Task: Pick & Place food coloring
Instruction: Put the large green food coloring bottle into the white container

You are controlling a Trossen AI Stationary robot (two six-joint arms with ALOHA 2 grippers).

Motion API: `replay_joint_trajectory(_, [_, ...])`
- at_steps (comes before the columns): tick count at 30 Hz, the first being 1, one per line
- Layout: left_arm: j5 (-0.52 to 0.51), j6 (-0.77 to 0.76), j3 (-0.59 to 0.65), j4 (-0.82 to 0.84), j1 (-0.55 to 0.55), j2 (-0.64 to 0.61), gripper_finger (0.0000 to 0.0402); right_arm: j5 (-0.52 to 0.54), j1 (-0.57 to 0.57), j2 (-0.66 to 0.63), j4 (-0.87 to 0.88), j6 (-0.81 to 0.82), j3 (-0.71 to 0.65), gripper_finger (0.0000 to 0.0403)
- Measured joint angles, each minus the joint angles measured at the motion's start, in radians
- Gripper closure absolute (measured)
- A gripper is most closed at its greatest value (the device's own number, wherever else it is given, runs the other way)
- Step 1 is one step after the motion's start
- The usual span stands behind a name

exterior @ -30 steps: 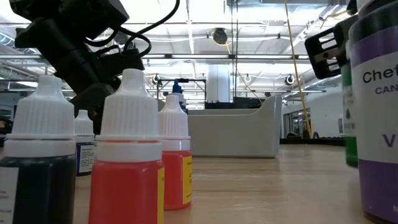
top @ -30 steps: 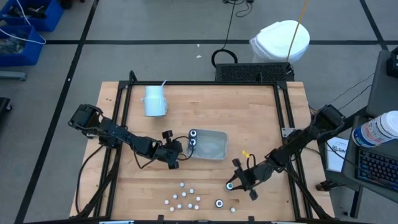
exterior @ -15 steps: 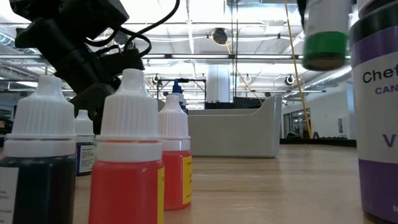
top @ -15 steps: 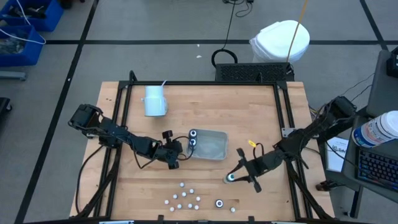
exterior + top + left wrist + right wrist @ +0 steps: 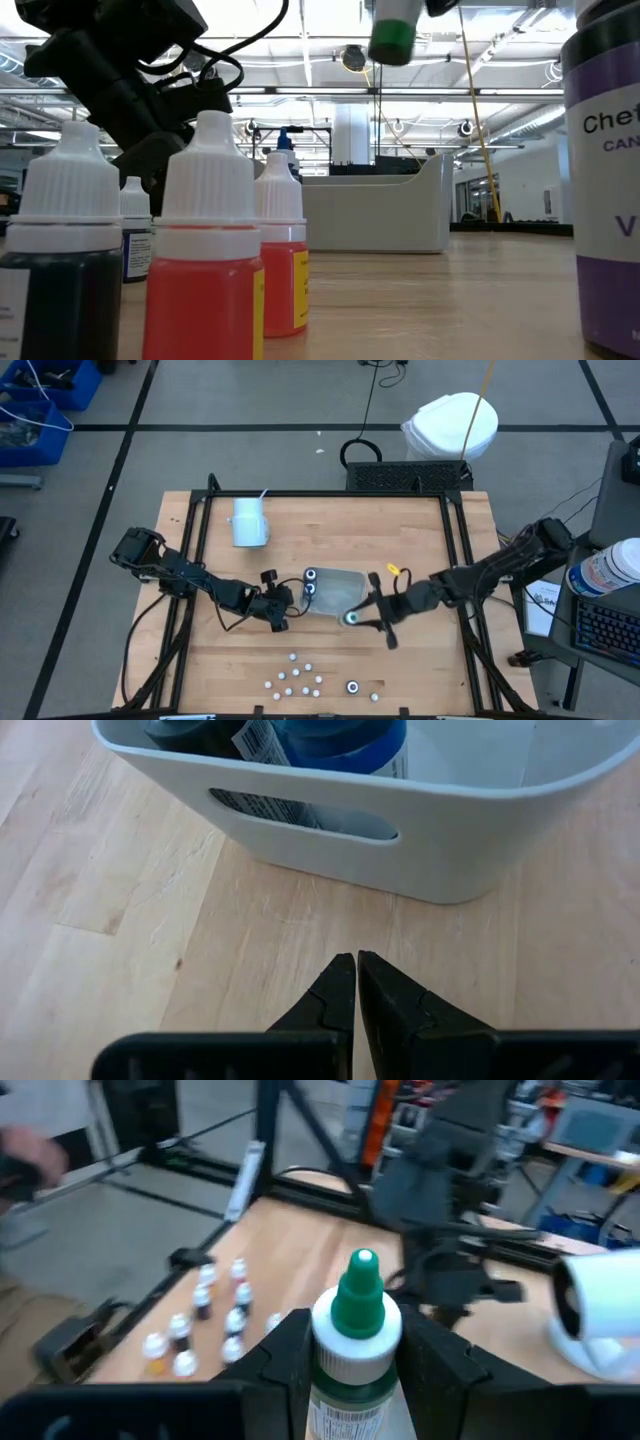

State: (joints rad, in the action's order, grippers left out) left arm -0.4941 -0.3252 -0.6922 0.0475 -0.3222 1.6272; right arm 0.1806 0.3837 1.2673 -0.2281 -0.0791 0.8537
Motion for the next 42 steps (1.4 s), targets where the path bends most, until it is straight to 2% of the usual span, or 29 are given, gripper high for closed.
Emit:
replay_joint_trajectory(8, [0.005,0.002,0.0,0.0,0.0,0.0,0.0376,-0.002,-0.133,0.084,0.001,0.075,0.041,0.0294])
replay_joint_trajectory(22, [0.006,0.005,0.0,0.002,0.0,0.0,0.0376,-0.001,-0.225,0.27,-0.038,0.081,0.092,0.0291])
replay_joint_trajectory(29, [0.006,0.006,0.0,0.003,0.0,0.0,0.0376,-0.001,-0.273,0.286,-0.066,0.059,0.069,0.0293])
replay_joint_trajectory(36, [0.006,0.009,0.0,0.004,0.0,0.0,0.0376,-0.025,-0.298,0.286,-0.181,0.061,-0.007,0.0293])
replay_joint_trajectory(42, [0.005,0.008,0.0,0.003,0.0,0.0,0.0376,-0.028,-0.317,0.286,-0.186,0.067,-0.03,0.0293])
